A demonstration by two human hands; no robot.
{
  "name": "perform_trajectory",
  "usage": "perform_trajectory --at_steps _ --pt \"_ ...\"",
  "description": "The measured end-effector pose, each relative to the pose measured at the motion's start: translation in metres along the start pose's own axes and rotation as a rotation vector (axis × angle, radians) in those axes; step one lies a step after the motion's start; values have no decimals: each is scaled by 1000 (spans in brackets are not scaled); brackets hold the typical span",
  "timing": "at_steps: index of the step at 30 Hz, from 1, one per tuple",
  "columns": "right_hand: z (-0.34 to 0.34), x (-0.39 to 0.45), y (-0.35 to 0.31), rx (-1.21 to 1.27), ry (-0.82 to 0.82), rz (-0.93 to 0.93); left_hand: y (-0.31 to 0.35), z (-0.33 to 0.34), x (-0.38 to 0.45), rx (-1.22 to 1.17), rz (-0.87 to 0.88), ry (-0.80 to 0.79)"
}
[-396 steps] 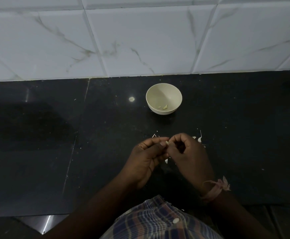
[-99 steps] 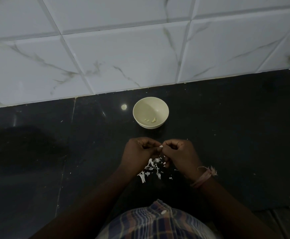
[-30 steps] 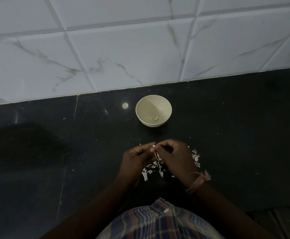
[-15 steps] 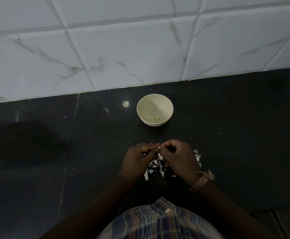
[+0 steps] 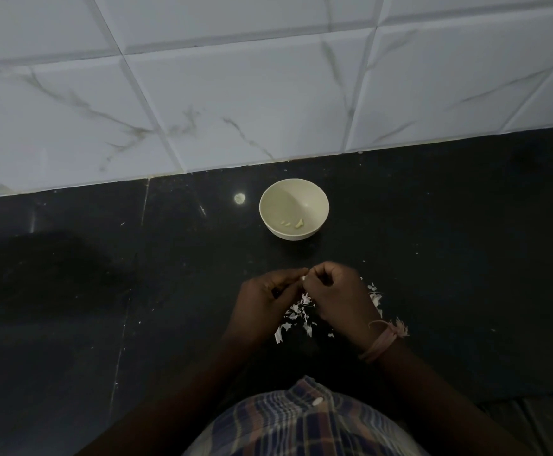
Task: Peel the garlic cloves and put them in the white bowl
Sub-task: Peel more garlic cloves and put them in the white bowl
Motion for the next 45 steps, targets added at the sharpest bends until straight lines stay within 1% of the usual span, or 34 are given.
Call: perform_trajectory --at_steps 4,7,9,12,14,17,19,24,28,30,33,36,40,43,45 --pt "6 0 5 161 -61 86 -11 3 -4 -127 -112 15" --pt "7 -3 7 287 -79 145 -14 9 -7 -327 -190 28" --pt "4 -2 7 263 -67 124 -13 12 -8 -446 -238 41" --pt "3 0 5 230 -50 81 -16 13 -7 -553 -306 88" --pt "4 0 6 248 -45 74 -18 15 -8 -657 -339 122" --pt "7 -1 10 338 -44 116 -22 16 -8 -860 -386 179" --pt "5 -2 11 333 -13 103 -23 15 -9 -923 -414 196" --pt "-2 -3 9 266 13 63 -25 13 -9 -961 -431 209" --pt "-5 0 5 21 102 -33 -28 13 -9 -956 -449 240" --pt "-2 0 6 -42 123 -74 -30 11 -9 -920 -457 260" --pt "4 -1 11 6 105 -70 -30 8 -9 -857 -447 273" --pt "-1 -3 10 -31 138 -67 -30 6 -10 -812 -446 281" --pt "-4 -4 12 -22 181 -7 -34 6 -12 -770 -456 271" --pt "0 -4 11 -71 162 -37 -34 5 -11 -754 -456 277" --pt "5 -4 11 -58 131 -61 -33 5 -11 -758 -446 274"
Point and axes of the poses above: each hand's wrist, its own x-axis towards the middle knuckle, its own z-axis out of the palm, y = z × x, the point moved 7 cm from there along x, towards the middle knuckle, and after that the axes turned 12 degrees about -x, right-handed, at the moved point
